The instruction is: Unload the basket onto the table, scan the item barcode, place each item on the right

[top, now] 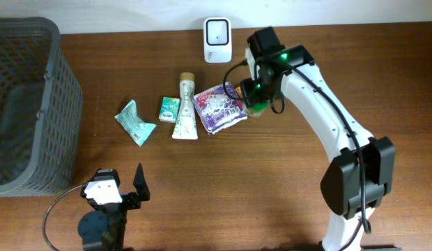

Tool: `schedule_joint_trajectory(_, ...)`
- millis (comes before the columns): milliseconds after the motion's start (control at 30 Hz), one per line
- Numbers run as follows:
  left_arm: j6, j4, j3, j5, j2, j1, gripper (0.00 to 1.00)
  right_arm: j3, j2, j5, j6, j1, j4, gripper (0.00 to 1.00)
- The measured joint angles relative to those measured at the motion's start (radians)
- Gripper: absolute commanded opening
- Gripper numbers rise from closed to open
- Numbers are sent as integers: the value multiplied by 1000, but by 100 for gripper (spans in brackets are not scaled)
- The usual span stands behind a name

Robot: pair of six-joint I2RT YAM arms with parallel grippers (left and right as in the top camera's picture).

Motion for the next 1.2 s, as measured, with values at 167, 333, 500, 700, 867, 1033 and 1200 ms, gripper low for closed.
schedule_joint_trajectory(167, 0, 0, 0, 0, 0, 0, 99, 26, 0, 5, -62, 0, 70, 55)
schedule_joint_trajectory(333, 0, 0, 0, 0, 0, 0, 99, 27, 0, 158, -66, 5, 225, 53)
schedule_joint_trajectory(500, 0, 0, 0, 0, 0, 0, 99, 27, 4, 296, -66, 19, 484, 50)
schedule_joint_trajectory(700, 0, 0, 0, 0, 0, 0, 99, 29, 48, 356, -109, 24, 759, 51)
schedule_joint_trajectory(867, 0, 0, 0, 0, 0, 0, 99, 29, 119, 377, -286, 36, 913, 51)
schedule_joint_trajectory(1033, 0, 0, 0, 0, 0, 0, 99, 29, 213, 467, -573, 96, 1115, 51)
schedule_joint_trajectory(1200, 0, 0, 0, 0, 0, 0, 99, 29, 282, 525, -762, 142, 1247, 50)
